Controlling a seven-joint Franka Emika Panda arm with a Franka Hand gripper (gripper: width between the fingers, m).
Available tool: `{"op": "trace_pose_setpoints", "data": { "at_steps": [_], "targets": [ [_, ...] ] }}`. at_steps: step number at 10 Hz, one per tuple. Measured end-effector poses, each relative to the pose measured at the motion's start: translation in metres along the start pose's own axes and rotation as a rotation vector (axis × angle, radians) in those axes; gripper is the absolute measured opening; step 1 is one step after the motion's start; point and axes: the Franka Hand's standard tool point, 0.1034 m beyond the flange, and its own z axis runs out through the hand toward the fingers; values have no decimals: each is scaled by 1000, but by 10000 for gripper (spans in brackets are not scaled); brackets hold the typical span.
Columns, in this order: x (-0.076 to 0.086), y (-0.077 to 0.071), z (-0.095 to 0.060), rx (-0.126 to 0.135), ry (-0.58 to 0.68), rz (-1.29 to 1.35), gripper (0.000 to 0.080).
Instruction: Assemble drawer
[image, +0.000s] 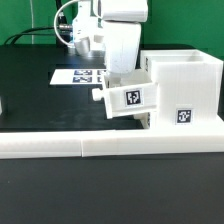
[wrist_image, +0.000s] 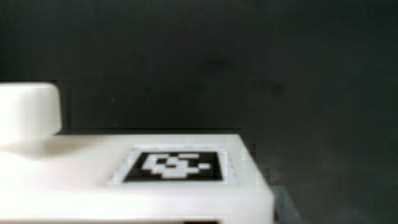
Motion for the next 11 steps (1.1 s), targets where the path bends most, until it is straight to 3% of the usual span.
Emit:
{"op": "trace_pose_setpoints", "data": {
  "at_steps": [3, 11],
  "targets": [
    [1, -2, 1, -13, -3, 54, 44],
    [6, -3, 0, 2, -48, 63, 44]
  ]
}}
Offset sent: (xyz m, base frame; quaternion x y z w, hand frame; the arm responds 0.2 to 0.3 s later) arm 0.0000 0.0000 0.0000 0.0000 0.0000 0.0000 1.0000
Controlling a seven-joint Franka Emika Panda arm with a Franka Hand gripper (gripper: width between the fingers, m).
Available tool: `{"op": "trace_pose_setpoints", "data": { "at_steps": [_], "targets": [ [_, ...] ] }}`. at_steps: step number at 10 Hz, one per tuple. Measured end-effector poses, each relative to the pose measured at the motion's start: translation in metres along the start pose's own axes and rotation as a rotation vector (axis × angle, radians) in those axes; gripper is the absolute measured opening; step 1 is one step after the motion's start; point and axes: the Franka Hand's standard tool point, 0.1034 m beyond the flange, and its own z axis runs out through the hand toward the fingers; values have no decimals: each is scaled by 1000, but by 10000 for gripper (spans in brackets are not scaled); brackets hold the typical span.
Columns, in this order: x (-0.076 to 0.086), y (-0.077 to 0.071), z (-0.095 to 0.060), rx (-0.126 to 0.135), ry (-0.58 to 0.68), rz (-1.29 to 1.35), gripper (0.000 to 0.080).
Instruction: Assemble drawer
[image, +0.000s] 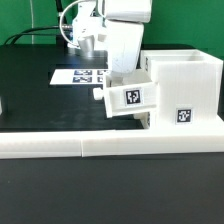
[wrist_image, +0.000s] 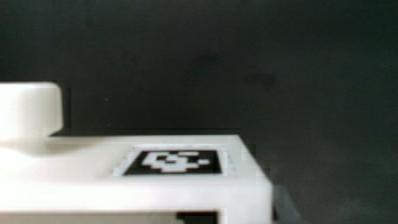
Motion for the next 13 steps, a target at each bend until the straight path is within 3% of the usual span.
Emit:
{"op": "trace_pose_setpoints", "data": {
  "at_steps": [6, 8, 9, 10, 11, 13],
  "targets": [
    [0, -1, 0, -7, -24, 16, 44],
    [0, 0, -2, -12, -23, 16, 359],
    [0, 2, -4, -13, -24, 17, 359],
    [-1, 4, -8, -8, -31, 18, 542],
    [-4, 6, -13, -4, -39, 21, 619],
    [-14, 9, -30, 4, -59, 26, 643]
  ]
}}
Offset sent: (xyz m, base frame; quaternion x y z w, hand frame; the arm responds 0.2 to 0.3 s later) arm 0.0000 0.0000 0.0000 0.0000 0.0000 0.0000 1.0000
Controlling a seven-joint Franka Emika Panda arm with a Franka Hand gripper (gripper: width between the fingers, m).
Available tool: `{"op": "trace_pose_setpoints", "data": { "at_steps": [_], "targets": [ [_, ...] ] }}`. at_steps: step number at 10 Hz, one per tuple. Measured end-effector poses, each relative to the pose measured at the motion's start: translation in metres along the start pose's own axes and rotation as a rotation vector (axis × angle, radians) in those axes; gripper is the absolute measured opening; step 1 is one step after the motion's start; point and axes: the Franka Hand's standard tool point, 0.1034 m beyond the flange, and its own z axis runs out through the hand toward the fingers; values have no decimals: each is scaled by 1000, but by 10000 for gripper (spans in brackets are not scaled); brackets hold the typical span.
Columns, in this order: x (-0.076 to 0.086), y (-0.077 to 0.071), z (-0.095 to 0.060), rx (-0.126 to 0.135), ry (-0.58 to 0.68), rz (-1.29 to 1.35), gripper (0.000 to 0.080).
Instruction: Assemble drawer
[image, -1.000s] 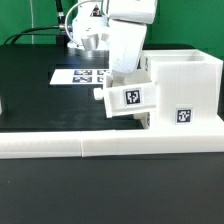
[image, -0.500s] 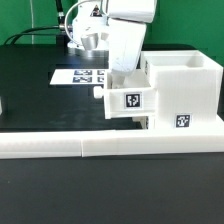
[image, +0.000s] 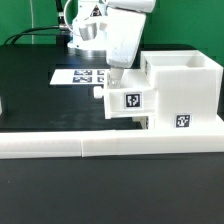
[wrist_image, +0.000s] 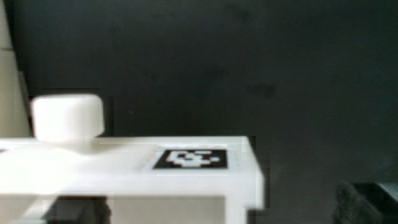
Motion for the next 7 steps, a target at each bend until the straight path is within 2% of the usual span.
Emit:
{"op": "trace_pose_setpoints", "data": {
  "at_steps": [2, 3, 4, 5, 7],
  "targets": [
    [-19, 0, -15, -13, -6, -33, 648],
    [-32, -1, -16, -1, -16, -54, 649],
    [-41, 8, -23, -1, -21, -73, 649],
    [-43, 10, -22, -13, -10, -66, 649],
    [-42, 7, -19, -5, -9, -72, 649]
  ]
}}
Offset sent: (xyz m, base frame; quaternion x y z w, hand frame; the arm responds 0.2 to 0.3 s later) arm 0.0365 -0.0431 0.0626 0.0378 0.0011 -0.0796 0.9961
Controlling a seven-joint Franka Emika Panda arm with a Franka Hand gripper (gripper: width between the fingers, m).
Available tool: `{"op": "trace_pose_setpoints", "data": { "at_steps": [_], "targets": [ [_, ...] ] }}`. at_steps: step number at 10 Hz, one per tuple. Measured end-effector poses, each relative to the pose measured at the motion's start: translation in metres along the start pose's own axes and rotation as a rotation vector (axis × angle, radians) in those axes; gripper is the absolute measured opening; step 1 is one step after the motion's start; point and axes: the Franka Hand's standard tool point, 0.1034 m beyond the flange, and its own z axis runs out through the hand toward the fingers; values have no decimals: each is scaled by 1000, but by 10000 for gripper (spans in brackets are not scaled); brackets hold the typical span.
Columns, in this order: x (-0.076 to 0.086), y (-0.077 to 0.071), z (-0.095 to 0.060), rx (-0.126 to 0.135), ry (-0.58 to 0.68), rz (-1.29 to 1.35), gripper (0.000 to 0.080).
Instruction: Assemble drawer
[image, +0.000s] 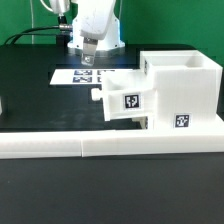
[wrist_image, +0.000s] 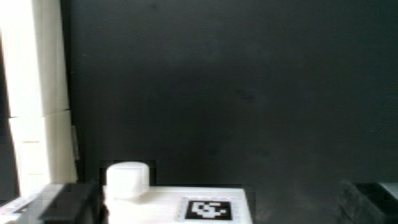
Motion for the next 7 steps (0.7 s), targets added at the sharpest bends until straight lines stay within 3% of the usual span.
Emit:
{"op": "trace_pose_setpoints", "data": {
  "at_steps": [2, 3, 6, 7],
  "targets": [
    [-15, 1, 12, -3, 73, -31, 649],
    [-19, 1, 25, 9, 101, -42, 649],
    [-29, -2, 41, 23, 195, -80, 649],
    [-29, -3, 49, 39, 227, -135, 649]
  ]
}}
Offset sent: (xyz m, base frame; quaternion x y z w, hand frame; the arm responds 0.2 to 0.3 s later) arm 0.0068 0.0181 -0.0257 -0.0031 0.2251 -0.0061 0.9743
